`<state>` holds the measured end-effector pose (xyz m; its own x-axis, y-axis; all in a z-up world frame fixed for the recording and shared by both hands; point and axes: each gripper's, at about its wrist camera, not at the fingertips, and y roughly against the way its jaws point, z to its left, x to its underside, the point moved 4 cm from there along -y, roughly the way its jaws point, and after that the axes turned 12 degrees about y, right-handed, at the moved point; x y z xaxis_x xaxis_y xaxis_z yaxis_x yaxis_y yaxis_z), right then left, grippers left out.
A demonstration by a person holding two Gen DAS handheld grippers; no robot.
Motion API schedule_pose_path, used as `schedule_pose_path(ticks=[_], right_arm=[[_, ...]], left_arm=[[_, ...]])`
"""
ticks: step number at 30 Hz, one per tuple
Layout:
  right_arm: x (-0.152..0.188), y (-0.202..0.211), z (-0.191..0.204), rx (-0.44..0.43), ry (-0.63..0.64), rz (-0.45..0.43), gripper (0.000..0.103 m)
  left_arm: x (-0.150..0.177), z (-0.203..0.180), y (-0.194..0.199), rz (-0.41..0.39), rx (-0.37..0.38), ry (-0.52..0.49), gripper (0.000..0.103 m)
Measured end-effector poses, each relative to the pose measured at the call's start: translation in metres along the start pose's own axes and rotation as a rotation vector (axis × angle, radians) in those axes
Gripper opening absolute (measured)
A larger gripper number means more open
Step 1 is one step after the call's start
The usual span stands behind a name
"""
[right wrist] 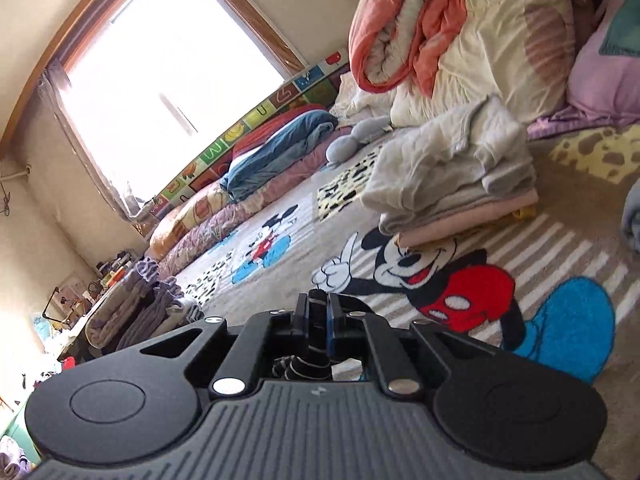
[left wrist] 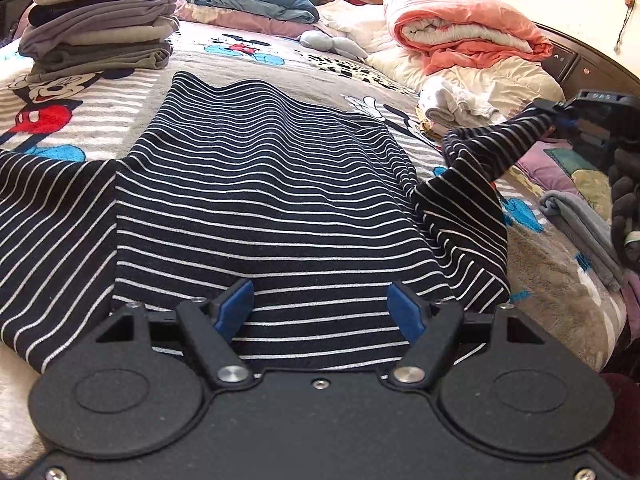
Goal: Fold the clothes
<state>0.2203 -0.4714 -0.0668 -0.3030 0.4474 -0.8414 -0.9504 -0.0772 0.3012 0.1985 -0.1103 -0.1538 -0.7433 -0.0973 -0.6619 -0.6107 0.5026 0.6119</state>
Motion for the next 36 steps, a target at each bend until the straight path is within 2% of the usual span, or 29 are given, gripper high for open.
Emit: schedule_pose_path(ticks=[5,8,16,20,23,29,31,32,34,35,36], right_arm=[[-0.034,0.047,-0.007,0.008,0.030,-0.070,0.009],[-0.043,0.068,-0.019,0.030,0.027,-0.080,0.009],[-0.028,0.118,-0.066,0.090,-0.070,-0.114,0.009],[-0.016,0.132,-0.099,0.149,-0.123,-0.119,0.009],[-0.007,0.134,-0.125,0.212,-0.143,-0.099,0.009],[0.022,0.106,-0.162,0.338,-0.087,0.052,0.009],[0.031,0.100,-0.169,0.358,-0.100,0.064,0.010],[0.035,0.099,-0.172,0.373,-0.114,0.062,0.015],[0.042,0.101,-0.180,0.378,-0.172,0.041,0.016],[0.046,0.103,-0.184,0.375,-0.208,0.026,0.023],[0.050,0.104,-0.188,0.371,-0.238,0.013,0.040]], left_arm=[[0.004,-0.004,-0.001,-0.010,-0.025,-0.058,0.074],[0.007,-0.006,-0.002,-0.017,-0.039,-0.088,0.074],[0.012,-0.008,-0.003,-0.028,-0.058,-0.140,0.074],[0.013,-0.009,-0.004,-0.030,-0.063,-0.152,0.075],[0.014,-0.011,-0.006,-0.030,-0.068,-0.167,0.078],[0.018,-0.014,-0.007,-0.037,-0.082,-0.206,0.081],[0.019,-0.015,-0.007,-0.039,-0.085,-0.217,0.081],[0.019,-0.015,-0.007,-0.040,-0.087,-0.221,0.081],[0.020,-0.016,-0.008,-0.041,-0.090,-0.228,0.082],[0.020,-0.017,-0.008,-0.042,-0.091,-0.230,0.082],[0.020,-0.017,-0.008,-0.043,-0.091,-0.232,0.082]])
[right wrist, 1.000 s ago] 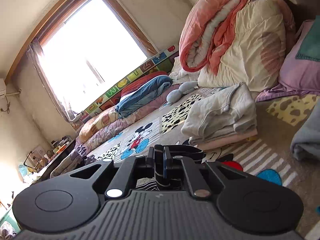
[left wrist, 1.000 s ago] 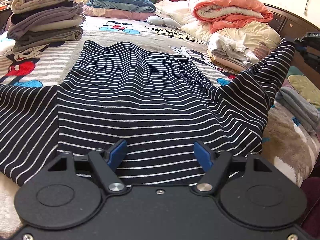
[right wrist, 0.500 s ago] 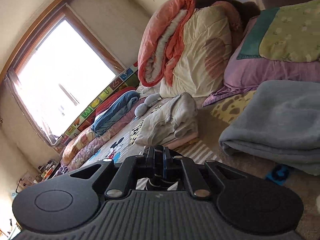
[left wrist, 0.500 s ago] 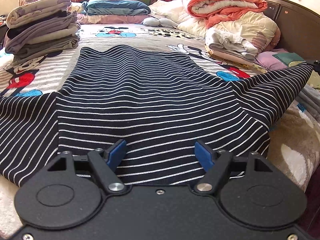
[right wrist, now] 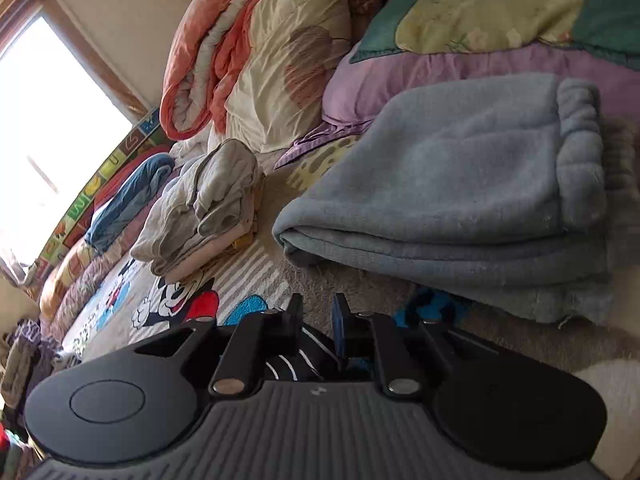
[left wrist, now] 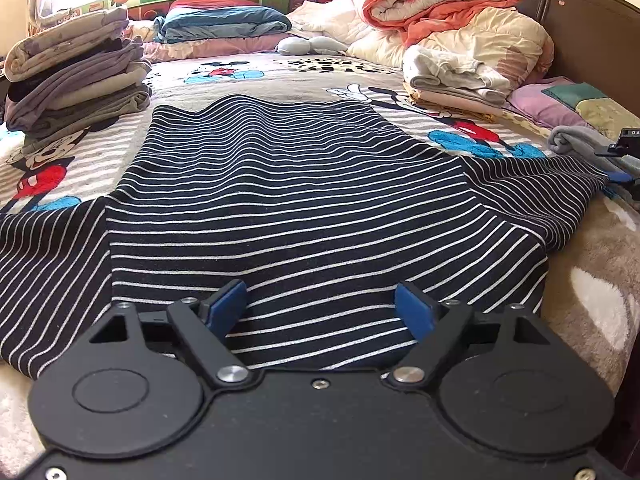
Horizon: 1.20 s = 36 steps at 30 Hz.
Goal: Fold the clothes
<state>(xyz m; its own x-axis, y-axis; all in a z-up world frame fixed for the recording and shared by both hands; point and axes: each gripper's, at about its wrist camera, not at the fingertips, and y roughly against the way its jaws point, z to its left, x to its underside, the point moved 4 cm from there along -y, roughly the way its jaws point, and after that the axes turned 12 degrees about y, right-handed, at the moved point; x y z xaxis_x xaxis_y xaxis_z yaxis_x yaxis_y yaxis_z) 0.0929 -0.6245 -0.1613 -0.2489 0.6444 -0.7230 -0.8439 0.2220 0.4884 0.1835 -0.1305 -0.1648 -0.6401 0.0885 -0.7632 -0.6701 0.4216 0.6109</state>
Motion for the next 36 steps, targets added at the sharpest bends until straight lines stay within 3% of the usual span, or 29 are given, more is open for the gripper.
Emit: schedule_pose_path(ticks=[2,8,10,11,14,16,17,19,20,23,26,31,36], right_arm=[[0.005,0.002,-0.005,-0.012,-0.038,-0.010,0.053],[0.024,-0.002,-0.002,-0.089,-0.058,0.026,0.053],[0.026,-0.004,0.009,-0.116,-0.005,0.031,0.039],[0.023,-0.002,0.014,-0.124,0.022,0.013,0.018],[0.006,0.023,0.026,-0.103,0.097,-0.153,0.011],[-0.003,0.029,0.022,-0.107,0.076,-0.195,0.011],[-0.004,0.027,0.018,-0.093,0.069,-0.177,0.013],[0.007,0.005,0.001,-0.019,0.016,-0.023,0.038],[0.012,0.001,-0.005,-0.004,-0.022,0.013,0.059],[0.026,0.008,-0.009,-0.038,-0.092,-0.040,0.068],[0.030,0.003,0.002,-0.032,-0.015,-0.018,0.068],[0.006,-0.007,0.025,-0.044,0.184,0.017,0.069],[-0.005,-0.034,0.056,-0.061,0.429,0.146,0.067]], left_arm=[[0.000,0.000,0.000,-0.001,-0.001,-0.004,0.083],[0.002,-0.001,-0.001,-0.005,-0.004,-0.015,0.085],[0.002,-0.002,-0.001,-0.006,-0.005,-0.019,0.085],[0.002,-0.002,-0.001,-0.006,-0.005,-0.019,0.085],[0.002,-0.002,-0.001,-0.005,-0.004,-0.020,0.085],[0.002,-0.002,-0.001,-0.004,-0.004,-0.021,0.087],[0.002,-0.002,0.000,-0.004,-0.004,-0.021,0.087],[0.002,-0.003,0.000,-0.003,-0.003,-0.022,0.087],[0.002,-0.003,0.000,-0.003,-0.003,-0.023,0.087],[0.002,-0.003,0.000,-0.004,-0.005,-0.025,0.087],[0.003,-0.004,0.000,-0.004,-0.008,-0.028,0.087],[0.004,-0.004,0.000,-0.004,-0.010,-0.031,0.087],[0.004,-0.004,-0.001,0.000,-0.007,-0.032,0.089]])
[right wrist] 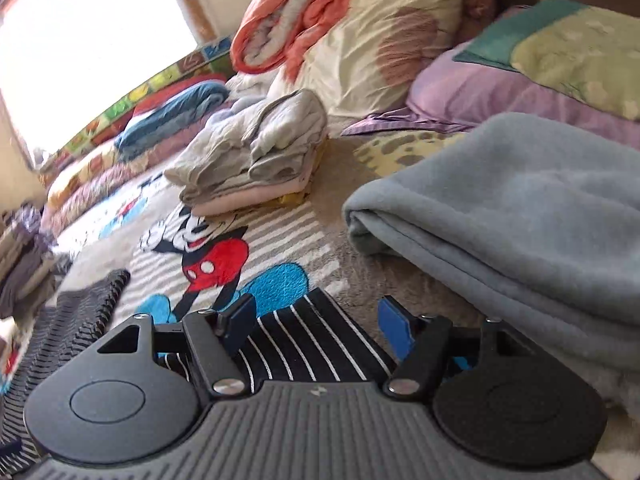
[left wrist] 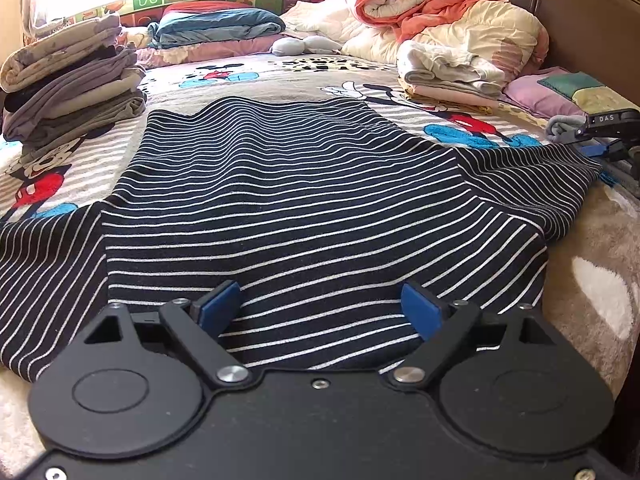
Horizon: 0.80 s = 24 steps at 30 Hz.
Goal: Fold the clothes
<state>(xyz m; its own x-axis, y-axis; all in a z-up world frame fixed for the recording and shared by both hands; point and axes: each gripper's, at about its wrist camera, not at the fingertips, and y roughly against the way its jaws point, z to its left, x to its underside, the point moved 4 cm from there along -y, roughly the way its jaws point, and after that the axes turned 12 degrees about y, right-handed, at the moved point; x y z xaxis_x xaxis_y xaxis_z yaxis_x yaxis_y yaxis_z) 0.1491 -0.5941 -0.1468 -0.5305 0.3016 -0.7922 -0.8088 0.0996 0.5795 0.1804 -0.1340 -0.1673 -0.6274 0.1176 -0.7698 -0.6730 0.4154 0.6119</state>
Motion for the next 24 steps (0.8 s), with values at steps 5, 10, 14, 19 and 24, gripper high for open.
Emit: schedule_pose_path(ticks=[5,10,14,19,24], right_arm=[[-0.003,-0.006,0.013,-0.003,0.074,-0.006,0.008],[-0.003,-0.008,0.011,0.050,0.042,-0.019,0.010],[0.002,-0.004,0.013,0.113,0.049,-0.034,0.055],[0.008,0.027,0.057,0.088,0.145,-0.127,0.062],[0.035,0.065,0.150,-0.081,0.337,-0.125,0.060]], left_arm=[[0.000,0.000,-0.001,0.002,0.005,0.000,0.089],[0.000,-0.001,-0.002,0.004,0.007,-0.006,0.091],[-0.002,-0.001,-0.002,0.010,0.008,-0.006,0.091],[-0.001,-0.002,-0.001,0.007,0.004,-0.008,0.091],[-0.003,-0.003,0.006,-0.012,0.004,0.002,0.091]])
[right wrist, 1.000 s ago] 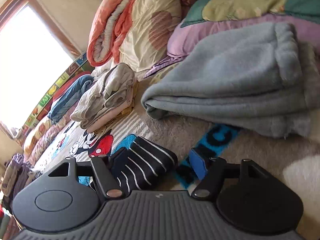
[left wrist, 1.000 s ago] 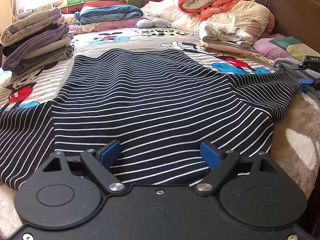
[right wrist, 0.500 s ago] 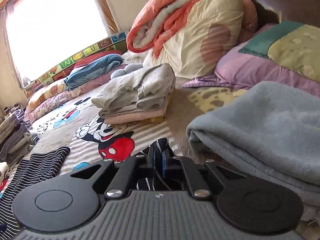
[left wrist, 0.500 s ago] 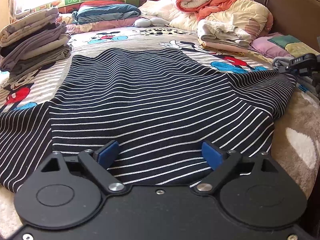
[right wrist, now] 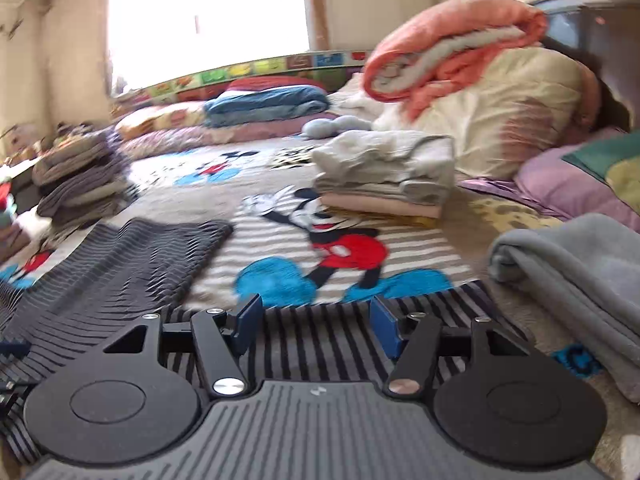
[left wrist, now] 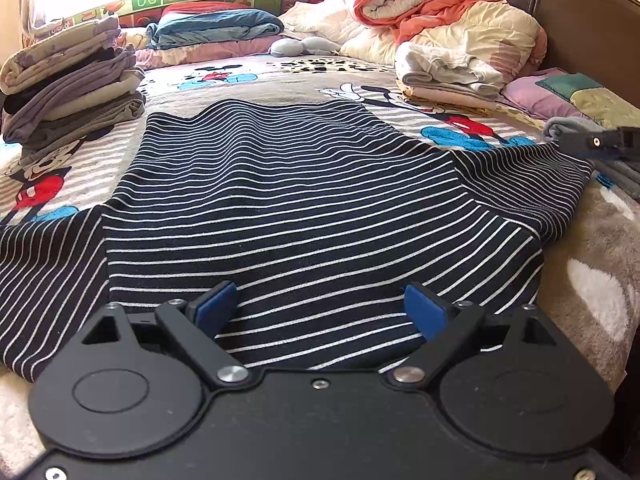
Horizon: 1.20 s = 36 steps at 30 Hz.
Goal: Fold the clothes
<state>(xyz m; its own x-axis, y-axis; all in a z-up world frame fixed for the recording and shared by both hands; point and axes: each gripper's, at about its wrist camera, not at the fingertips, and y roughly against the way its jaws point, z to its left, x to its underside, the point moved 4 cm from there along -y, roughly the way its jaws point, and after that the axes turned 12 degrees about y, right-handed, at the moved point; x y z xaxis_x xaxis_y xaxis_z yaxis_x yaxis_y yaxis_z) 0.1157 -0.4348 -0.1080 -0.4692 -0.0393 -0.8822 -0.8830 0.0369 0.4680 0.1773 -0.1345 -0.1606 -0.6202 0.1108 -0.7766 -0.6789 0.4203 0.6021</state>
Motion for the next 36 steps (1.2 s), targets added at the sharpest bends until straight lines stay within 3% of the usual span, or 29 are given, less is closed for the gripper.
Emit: schedule_pose_path(ticks=[2,6,8,10,12,14,16,18,21,25,26,27,28,29,30,34,36], right_arm=[[0.006,0.011,0.026,-0.081,-0.085,-0.005,0.060],[0.039,0.014,0.040,-0.192,-0.466,0.033,0.061],[0.060,0.011,0.041,-0.210,-0.660,0.044,0.063],[0.072,0.010,0.039,-0.218,-0.774,0.017,0.064],[0.072,0.008,0.037,-0.245,-0.822,-0.005,0.078],[0.065,0.001,0.039,-0.250,-0.805,0.012,0.080],[0.065,-0.003,0.037,-0.219,-0.818,0.004,0.075],[0.072,-0.005,0.033,-0.186,-0.867,-0.008,0.061],[0.078,-0.003,0.032,-0.176,-0.898,-0.024,0.059],[0.082,-0.005,0.031,-0.167,-0.904,-0.021,0.055],[0.082,-0.005,0.030,-0.162,-0.906,-0.019,0.054],[0.082,-0.007,0.030,-0.151,-0.903,-0.012,0.043],[0.083,-0.009,0.029,-0.140,-0.898,-0.003,0.035],[0.087,-0.010,0.026,-0.140,-0.906,-0.004,0.015],[0.092,-0.010,0.022,-0.143,-0.933,-0.016,0.003],[0.095,-0.007,0.014,-0.144,-0.952,-0.042,0.004],[0.092,-0.009,0.011,-0.142,-0.934,-0.036,0.004]], left_arm=[[-0.002,-0.004,0.010,-0.035,0.019,-0.003,0.091],[-0.002,-0.026,0.041,-0.131,0.141,-0.062,0.090],[0.007,-0.047,0.054,-0.156,0.217,-0.151,0.090],[0.020,-0.071,0.062,-0.181,0.262,-0.269,0.088],[0.032,-0.091,0.060,-0.190,0.262,-0.383,0.073],[0.045,-0.110,0.049,-0.202,0.199,-0.494,0.058],[0.055,-0.123,0.037,-0.217,0.141,-0.604,0.057],[0.064,-0.134,0.027,-0.228,0.090,-0.695,0.057],[0.075,-0.146,0.013,-0.240,0.014,-0.807,0.056],[0.074,-0.147,0.001,-0.236,-0.038,-0.835,0.047],[0.072,-0.147,-0.001,-0.228,-0.046,-0.826,0.037],[0.070,-0.145,-0.004,-0.218,-0.057,-0.820,0.021],[0.069,-0.144,-0.006,-0.209,-0.066,-0.816,0.012],[0.067,-0.142,-0.004,-0.209,-0.062,-0.824,0.008],[0.065,-0.141,-0.003,-0.209,-0.059,-0.832,0.007],[0.071,-0.143,0.005,-0.245,-0.076,-0.955,0.006],[0.085,-0.143,-0.003,-0.220,-0.071,-1.005,0.005]])
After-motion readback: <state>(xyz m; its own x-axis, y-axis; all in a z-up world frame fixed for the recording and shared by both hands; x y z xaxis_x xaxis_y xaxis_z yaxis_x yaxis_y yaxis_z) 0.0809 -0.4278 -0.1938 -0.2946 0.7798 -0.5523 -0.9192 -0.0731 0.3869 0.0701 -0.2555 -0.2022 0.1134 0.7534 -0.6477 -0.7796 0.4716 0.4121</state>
